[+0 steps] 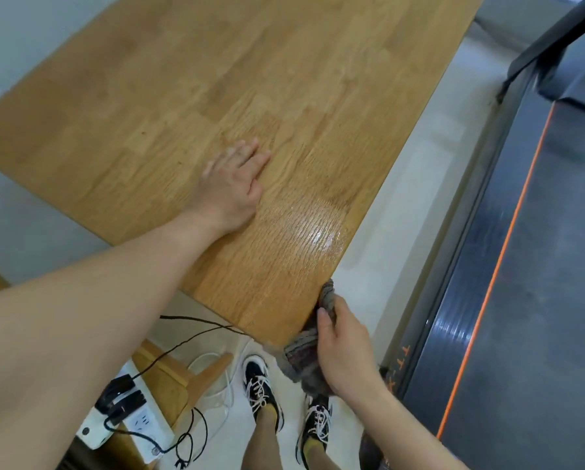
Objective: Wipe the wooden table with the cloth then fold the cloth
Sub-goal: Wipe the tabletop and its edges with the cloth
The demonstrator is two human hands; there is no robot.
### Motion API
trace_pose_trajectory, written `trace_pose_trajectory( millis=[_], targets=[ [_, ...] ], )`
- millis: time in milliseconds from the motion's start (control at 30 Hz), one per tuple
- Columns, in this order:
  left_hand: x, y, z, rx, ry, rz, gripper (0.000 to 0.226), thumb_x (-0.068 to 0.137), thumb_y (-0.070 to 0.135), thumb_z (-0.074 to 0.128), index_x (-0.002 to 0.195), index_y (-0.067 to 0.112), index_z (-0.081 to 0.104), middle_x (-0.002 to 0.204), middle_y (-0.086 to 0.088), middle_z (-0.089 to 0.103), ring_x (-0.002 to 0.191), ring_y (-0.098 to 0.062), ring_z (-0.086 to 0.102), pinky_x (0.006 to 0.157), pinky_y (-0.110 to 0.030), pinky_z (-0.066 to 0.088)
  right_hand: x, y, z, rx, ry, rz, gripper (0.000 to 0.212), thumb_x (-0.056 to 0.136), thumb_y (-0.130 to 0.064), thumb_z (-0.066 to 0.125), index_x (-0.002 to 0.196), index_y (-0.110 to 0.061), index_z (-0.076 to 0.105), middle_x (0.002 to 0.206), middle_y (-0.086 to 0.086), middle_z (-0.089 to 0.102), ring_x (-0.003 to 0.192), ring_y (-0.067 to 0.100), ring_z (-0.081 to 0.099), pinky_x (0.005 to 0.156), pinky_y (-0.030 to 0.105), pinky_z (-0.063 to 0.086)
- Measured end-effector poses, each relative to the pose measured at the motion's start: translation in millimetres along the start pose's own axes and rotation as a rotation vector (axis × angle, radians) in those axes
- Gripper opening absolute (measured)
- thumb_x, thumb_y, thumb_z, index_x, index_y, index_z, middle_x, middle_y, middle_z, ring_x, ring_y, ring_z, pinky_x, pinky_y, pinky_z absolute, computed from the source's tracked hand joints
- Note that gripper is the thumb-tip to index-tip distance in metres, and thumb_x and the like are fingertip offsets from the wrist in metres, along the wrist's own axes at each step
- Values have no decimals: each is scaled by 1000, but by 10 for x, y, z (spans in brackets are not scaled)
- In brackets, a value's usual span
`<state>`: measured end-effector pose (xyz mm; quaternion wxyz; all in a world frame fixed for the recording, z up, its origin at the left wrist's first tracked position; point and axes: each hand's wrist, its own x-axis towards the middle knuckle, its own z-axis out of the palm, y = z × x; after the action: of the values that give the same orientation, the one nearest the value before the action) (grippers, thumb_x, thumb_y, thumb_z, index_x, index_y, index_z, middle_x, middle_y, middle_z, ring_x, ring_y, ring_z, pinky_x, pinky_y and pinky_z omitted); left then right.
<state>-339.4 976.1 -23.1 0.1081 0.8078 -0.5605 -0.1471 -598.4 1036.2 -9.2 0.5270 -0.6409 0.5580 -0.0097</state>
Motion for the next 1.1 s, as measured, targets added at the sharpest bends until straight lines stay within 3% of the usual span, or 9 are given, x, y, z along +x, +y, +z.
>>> trace_pose_trajectory(
  millis=[133, 267, 400, 533, 633, 700, 900, 1000, 1100],
  targets=[
    [-303, 399, -375, -592, -351, -70, 34, 96, 20, 50, 129, 19, 58, 139, -1, 53, 127, -16, 50, 104, -27, 39, -104, -508, -701, 200, -357, 56, 20, 96, -10, 54, 109, -18, 66, 99, 11, 74, 91, 26, 71, 91, 48, 54],
    [-864, 525, -703, -1163, -687, -154, 48, 84, 59, 42, 107, 22, 63, 107, 8, 69, 98, -3, 66, 90, -17, 50, -75, -1246, -965, 283, -663, -97, 31, 82, -10, 61, 107, -23, 73, 100, 13, 74, 87, 25, 71, 77, 37, 58],
    [-1231, 28, -823, -1557, -364, -255, 82, 48, 74, 73, 103, 13, 68, 96, -6, 73, 88, -23, 70, 73, -28, 57, 157, -1773, -731, 346, -531, -195, 25, 93, -8, 55, 112, -16, 69, 109, 15, 72, 97, 29, 71, 81, 40, 58],
    [-1470, -515, -913, -1724, 251, -429, 42, 72, 37, 73, 91, 1, 64, 64, -10, 62, 60, -23, 60, 56, -30, 48, 419, -2063, -79, 321, -454, -238, 22, 95, -14, 55, 114, -15, 67, 104, 9, 70, 91, 24, 68, 77, 38, 57],
    [-1605, -788, -1040, -1593, 644, -506, 21, 79, 27, 65, 77, 6, 69, 73, -6, 66, 69, -19, 61, 62, -34, 45, 681, -2161, 489, 173, -384, -249, 22, 94, -14, 57, 114, -18, 64, 108, 7, 69, 92, 20, 66, 81, 37, 54],
    [-1657, -978, -1098, -1399, 813, -586, 35, 88, 29, 62, 71, -1, 62, 66, -7, 60, 63, -17, 56, 60, -29, 40, 868, -2209, 827, -63, -354, -357, 30, 98, -20, 53, 127, -22, 57, 127, 6, 61, 108, 18, 60, 91, 35, 50],
    [-1436, -1740, -1218, -472, 916, -784, 36, 101, 40, 36, 89, 10, 52, 79, -11, 57, 79, -31, 56, 63, -36, 33, 1479, -2395, 1636, -951, -292, -857, 51, 103, -43, 31, 152, -33, 23, 162, -1, 17, 150, 18, 7, 118, 39, 12],
    [-1174, -2173, -1144, -411, 830, -933, 36, 103, 32, 33, 129, 13, 49, 114, -12, 62, 107, -32, 57, 79, -36, 43, 1646, -2336, 1815, -1016, -136, -954, 50, 103, -47, 22, 152, -41, 17, 164, -8, 9, 150, 12, -1, 119, 38, 4],
    [-847, -2520, -1025, -678, 812, -967, 41, 101, 27, 37, 140, 20, 46, 129, -11, 60, 114, -31, 58, 98, -39, 47, 1664, -2265, 1838, -1047, -67, -963, 52, 101, -48, 18, 153, -42, 16, 163, -10, 9, 150, 9, -1, 119, 36, 3]
  ],
)
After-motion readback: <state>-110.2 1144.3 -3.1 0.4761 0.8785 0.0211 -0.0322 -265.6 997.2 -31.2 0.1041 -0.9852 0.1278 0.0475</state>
